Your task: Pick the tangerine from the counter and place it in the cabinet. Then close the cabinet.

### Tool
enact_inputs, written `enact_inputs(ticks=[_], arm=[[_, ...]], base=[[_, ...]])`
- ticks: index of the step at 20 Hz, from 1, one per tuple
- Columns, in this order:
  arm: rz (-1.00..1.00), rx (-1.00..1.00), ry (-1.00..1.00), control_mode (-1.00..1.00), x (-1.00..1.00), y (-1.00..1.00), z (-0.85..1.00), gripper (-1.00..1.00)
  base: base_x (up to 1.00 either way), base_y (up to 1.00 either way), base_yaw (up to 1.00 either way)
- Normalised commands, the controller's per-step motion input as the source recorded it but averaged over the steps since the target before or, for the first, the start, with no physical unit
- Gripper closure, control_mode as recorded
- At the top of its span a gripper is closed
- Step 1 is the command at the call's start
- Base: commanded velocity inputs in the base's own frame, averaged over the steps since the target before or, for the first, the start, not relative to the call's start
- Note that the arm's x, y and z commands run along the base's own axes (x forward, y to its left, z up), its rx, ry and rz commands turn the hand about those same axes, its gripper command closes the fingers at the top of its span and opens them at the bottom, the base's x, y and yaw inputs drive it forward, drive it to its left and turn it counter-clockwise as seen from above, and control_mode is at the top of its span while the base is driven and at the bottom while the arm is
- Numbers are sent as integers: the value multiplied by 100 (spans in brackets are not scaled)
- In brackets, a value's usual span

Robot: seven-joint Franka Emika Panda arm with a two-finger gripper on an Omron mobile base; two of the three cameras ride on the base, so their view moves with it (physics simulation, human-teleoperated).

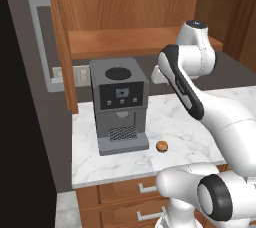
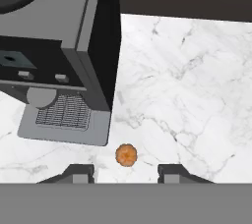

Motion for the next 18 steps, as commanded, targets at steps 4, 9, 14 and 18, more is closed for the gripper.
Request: enact_inputs(ticks=[4, 9, 14, 18], arm=[[0, 0, 0, -100, -6, 0, -16, -100], [0, 0, 0, -100, -32, 0, -40, -100], [0, 2, 0, -100, -21, -1, -40, -100], [-1, 9, 0, -100, -9, -1, -42, -100]], base=[[0, 0, 0], [0, 0, 0], [0, 0, 0], [0, 0, 0]])
